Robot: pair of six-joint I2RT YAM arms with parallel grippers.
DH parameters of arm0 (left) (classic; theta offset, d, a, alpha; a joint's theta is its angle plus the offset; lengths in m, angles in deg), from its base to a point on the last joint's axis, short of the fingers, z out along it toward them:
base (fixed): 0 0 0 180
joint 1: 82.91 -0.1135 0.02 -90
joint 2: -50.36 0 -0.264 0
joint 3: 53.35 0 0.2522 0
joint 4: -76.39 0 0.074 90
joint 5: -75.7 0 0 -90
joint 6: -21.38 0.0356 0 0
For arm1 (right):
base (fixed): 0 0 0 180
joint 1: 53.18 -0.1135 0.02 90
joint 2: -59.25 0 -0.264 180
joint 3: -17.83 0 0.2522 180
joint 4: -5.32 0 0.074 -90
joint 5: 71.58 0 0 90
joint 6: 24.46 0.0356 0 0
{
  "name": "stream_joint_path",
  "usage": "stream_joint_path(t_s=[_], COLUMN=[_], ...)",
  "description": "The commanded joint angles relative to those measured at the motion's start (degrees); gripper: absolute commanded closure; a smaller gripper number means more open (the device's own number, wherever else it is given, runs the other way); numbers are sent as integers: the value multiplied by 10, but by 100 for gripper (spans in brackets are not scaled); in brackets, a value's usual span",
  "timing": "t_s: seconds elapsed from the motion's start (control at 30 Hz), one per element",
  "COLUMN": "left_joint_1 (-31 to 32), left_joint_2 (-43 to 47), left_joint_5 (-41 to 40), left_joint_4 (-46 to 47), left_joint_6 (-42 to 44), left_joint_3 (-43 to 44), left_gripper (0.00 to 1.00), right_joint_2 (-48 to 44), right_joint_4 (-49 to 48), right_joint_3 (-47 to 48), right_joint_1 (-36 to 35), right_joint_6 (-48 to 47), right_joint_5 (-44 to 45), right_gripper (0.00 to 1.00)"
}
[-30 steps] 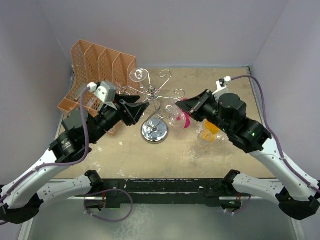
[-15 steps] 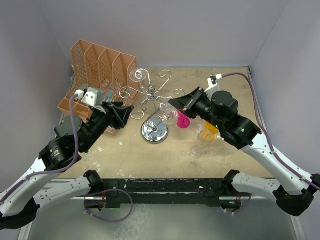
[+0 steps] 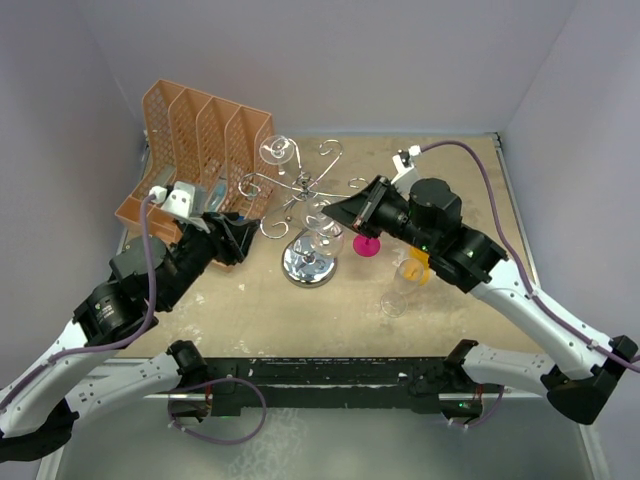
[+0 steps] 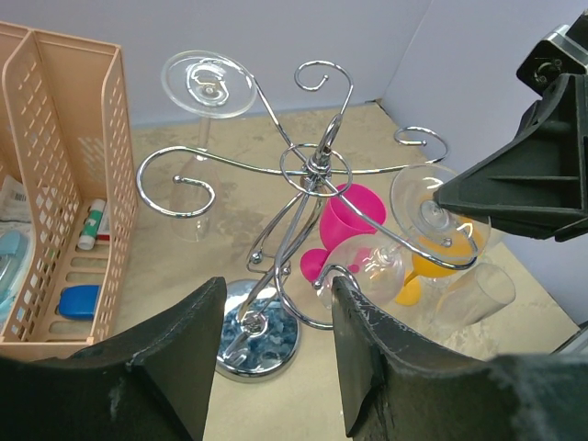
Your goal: Place the wine glass upside down on the wine glass rack
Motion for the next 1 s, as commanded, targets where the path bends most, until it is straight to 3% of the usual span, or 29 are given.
stream_joint_path(t_s=[0.0, 0.27, 0.73, 0.97], left_joint_1=[2, 2, 2, 2], left_joint_2=[-1, 1, -9, -11], left_joint_5=[-5, -9, -3, 3], left_joint_4=[6, 10, 2, 0], left_joint_6=[-10, -9, -8, -9], left_joint_3=[-3, -3, 7, 17], left_gripper=[53, 53, 53, 53], right_joint_2=[-19, -47, -85, -73], right_joint_4=[-52, -25, 33, 35], right_joint_3=[3, -7, -11, -15], right_joint_1=[-2, -2, -2, -1], right_joint_6=[-10, -10, -14, -22], right_joint_5=[-48, -60, 54, 63], right_gripper=[100, 100, 100, 100])
